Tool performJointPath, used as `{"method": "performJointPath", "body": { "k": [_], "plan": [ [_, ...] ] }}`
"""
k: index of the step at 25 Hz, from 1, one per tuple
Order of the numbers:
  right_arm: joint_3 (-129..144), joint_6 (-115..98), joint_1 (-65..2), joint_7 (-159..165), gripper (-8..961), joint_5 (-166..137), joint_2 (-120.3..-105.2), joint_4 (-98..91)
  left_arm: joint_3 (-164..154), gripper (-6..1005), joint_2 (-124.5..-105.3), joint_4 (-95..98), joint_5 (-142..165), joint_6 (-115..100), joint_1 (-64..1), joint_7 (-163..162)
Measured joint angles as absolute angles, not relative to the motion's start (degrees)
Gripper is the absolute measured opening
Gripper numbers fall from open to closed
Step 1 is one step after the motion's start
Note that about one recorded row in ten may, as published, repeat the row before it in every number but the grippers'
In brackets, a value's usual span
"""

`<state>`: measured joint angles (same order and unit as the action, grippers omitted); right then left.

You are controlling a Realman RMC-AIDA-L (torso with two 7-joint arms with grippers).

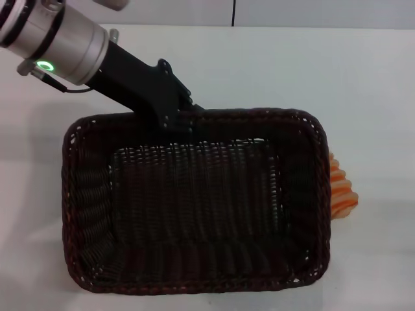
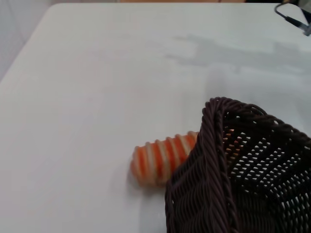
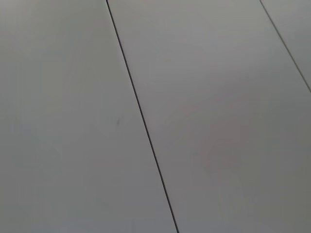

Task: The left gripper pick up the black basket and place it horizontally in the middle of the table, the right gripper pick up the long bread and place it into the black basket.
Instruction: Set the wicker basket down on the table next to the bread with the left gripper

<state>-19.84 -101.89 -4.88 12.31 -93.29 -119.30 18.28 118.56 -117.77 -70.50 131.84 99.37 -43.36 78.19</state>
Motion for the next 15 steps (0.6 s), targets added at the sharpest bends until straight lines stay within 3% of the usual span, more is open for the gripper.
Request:
{"method": "performJointPath", "body": {
  "k": [11,15],
  "plan": [
    [-19.9,-101.7,-4.6,12.3,823,-93.1,-119.26,18.3,117.6,237,-117.92,-67.5,132.3,96.5,-45.4,79.3],
    [-19.9,-101.3,-4.6,12.3,823,-93.1,-119.26,18.1,117.6,309,-117.90,-68.0,132.3,95.2,-45.1,80.3]
  ]
}}
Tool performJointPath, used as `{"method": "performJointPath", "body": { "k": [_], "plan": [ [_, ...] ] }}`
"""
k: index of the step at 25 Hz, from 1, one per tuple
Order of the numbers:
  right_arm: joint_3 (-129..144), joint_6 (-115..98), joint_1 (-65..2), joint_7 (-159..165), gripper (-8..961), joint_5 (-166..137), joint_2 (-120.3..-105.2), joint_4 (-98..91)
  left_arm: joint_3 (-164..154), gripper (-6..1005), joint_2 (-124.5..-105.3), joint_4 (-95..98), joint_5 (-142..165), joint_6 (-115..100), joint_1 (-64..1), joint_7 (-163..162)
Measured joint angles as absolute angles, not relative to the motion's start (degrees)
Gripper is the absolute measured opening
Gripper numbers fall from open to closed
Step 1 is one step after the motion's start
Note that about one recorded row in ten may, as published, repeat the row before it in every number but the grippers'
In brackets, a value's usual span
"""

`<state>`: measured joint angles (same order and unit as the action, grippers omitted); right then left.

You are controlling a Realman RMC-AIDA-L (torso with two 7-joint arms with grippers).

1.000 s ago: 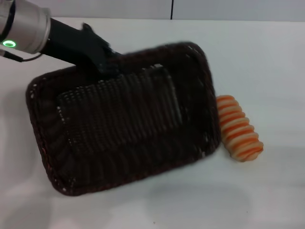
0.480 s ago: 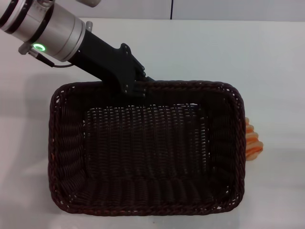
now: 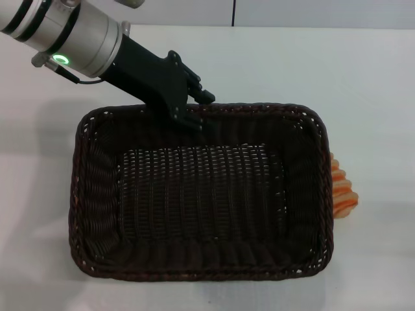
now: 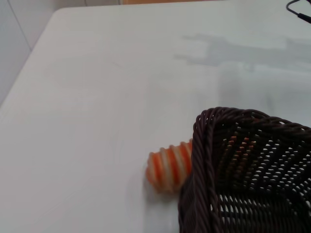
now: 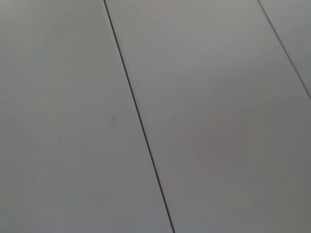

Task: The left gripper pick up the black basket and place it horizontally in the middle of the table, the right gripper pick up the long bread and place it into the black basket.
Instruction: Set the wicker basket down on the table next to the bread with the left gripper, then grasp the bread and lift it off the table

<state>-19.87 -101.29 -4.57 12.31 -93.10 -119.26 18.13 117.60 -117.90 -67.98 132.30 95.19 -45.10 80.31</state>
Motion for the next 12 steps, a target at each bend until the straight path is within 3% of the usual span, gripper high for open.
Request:
{"method": "performJointPath", "body": {
  "k": [9,12],
  "plan": [
    [-19.8,-100.6,-4.9,12.3,823,-93.1,-119.26,18.1,120.3,459,-118.19,-75.4,127.8,81.9,-41.6,82.6],
    [-19.7,-100.5,-5.0,12.3,823,-93.2,-119.26,18.1,114.7,496,-118.56,-83.3,123.4,63.1,-34.3,83.1]
  ]
}}
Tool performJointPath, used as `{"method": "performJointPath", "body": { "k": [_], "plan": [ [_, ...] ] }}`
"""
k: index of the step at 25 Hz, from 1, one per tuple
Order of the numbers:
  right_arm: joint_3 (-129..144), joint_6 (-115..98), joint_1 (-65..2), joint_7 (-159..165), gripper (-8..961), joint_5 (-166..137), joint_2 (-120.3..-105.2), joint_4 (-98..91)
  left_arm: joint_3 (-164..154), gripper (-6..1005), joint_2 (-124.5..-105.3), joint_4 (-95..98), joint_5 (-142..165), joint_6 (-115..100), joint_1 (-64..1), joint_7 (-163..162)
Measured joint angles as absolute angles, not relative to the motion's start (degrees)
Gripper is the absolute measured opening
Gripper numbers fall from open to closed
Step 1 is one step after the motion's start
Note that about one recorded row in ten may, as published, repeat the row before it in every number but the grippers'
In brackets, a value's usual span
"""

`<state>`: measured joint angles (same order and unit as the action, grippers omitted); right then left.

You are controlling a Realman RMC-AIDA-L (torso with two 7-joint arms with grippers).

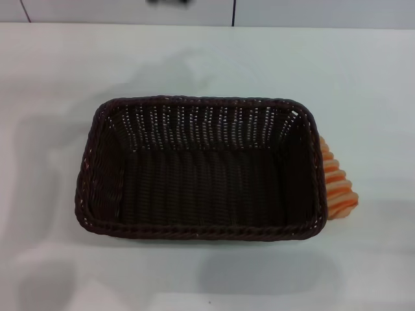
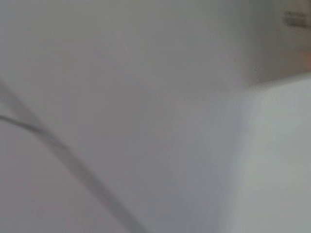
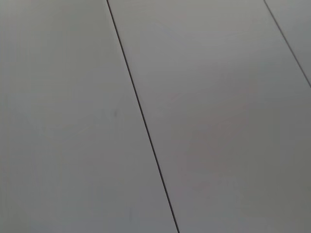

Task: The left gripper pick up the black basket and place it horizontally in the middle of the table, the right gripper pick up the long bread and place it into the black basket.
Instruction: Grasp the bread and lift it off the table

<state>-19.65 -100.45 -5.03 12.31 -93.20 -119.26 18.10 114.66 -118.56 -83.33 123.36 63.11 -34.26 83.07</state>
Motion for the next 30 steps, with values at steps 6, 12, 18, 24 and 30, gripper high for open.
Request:
{"method": "performJointPath", "body": {
  "k": [6,12,18,24,30],
  "plan": [
    [-18.0,-100.3,-5.4,12.3,824,-93.3,-119.27,18.1,91.4,788,-118.15,-88.4,119.7,22.9,-20.0,91.4],
    [-15.0,-98.7,-7.0,12.3,824,-93.3,-119.27,16.9,69.6,837,-118.45,-74.5,139.6,-32.1,-16.9,86.5],
    [-9.5,-96.4,-8.5,12.3,823,-93.3,-119.31,14.9,69.3,836,-118.09,-62.8,148.2,-55.1,-14.2,47.2],
    [-1.7,-93.4,-10.4,11.9,823,-93.4,-119.29,14.5,76.1,834,-118.08,-41.0,150.2,-67.2,-15.4,7.6],
    [6.7,-87.4,-12.8,11.8,823,-93.4,-119.20,13.7,82.1,834,-118.30,-26.9,149.8,-69.0,-17.4,-0.7]
  ]
}}
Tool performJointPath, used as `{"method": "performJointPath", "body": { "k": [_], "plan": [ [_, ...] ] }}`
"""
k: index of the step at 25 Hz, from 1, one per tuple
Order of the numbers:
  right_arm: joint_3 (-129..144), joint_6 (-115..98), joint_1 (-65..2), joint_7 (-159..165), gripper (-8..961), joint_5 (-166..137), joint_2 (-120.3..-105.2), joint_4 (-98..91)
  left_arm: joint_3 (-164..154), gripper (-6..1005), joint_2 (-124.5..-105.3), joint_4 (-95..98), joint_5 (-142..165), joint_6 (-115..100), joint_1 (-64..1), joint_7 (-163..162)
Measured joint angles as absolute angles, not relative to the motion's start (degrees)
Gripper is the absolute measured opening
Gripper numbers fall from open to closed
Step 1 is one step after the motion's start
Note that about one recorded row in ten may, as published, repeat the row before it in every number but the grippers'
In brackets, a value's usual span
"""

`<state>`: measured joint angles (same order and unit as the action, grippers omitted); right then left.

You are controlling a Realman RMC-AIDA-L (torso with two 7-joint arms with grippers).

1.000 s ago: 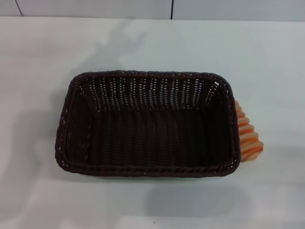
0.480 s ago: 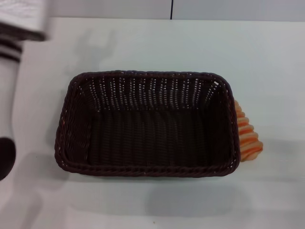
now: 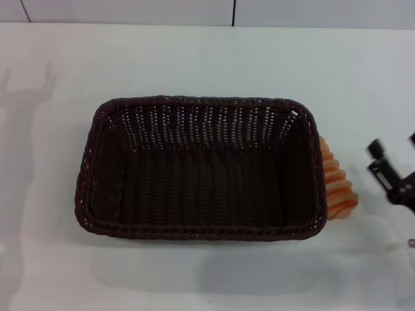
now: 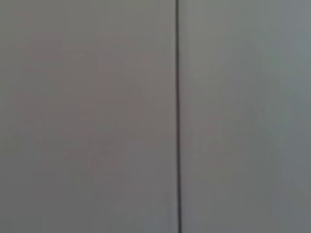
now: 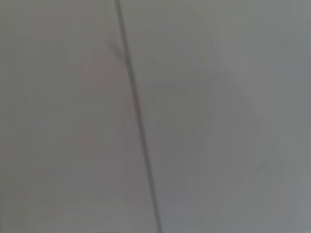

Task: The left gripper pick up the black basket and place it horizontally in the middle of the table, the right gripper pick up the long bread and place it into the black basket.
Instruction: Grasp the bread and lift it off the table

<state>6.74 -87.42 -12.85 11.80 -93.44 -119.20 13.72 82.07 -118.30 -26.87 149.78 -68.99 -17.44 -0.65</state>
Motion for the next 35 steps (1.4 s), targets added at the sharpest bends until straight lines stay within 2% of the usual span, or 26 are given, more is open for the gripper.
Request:
{"method": "performJointPath", "body": {
  "k": [13,22,27,35],
  "plan": [
    [9.9,-71.2,-20.6,12.1,820,-96.5,-119.45,15.6,81.9,834,-118.36,-22.8,150.3,-69.7,-18.2,-0.4],
    [8.8,-61.1,-23.9,12.3,780,-96.1,-119.26,17.4,81.9,833,-118.37,-22.4,150.9,-69.9,-18.8,-0.4],
    [6.7,-67.1,-21.2,11.9,754,-96.0,-119.28,18.1,82.0,834,-118.32,-22.2,151.8,-70.0,-19.0,-0.5],
    [6.0,-92.5,-14.3,11.8,710,-96.1,-119.21,16.6,82.0,833,-118.30,-21.7,152.0,-70.1,-19.0,-0.4]
  ]
}}
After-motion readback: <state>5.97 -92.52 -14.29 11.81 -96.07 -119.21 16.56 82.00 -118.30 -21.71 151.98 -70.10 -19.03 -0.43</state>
